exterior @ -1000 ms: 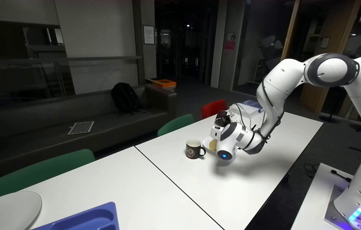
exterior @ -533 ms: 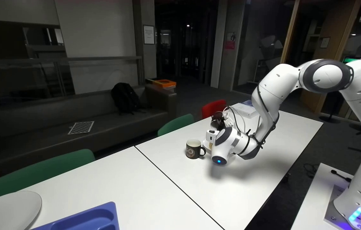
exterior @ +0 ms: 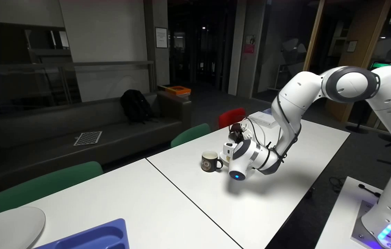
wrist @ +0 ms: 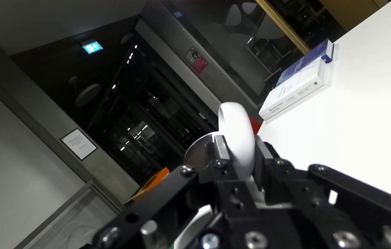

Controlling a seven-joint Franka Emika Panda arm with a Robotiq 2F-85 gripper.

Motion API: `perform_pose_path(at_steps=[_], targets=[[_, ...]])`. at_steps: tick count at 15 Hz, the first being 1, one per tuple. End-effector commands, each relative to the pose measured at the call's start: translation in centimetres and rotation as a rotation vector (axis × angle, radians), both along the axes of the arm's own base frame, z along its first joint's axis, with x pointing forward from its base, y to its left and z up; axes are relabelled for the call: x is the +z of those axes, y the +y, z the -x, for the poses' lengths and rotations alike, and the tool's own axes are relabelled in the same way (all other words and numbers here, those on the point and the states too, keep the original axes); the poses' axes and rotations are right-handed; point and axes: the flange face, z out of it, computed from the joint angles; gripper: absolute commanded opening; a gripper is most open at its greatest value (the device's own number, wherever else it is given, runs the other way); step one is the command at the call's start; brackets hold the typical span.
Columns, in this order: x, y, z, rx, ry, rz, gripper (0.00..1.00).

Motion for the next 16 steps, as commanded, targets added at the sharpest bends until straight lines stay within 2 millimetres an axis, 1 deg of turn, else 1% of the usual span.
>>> perform_pose_path(at_steps=[1,16], targets=[[1.22,-0.08,-0.42,-0.051,-0.024,0.054,0.05],[0.63,-1.00,-1.01,-0.136,0.042,0.171,0.05]])
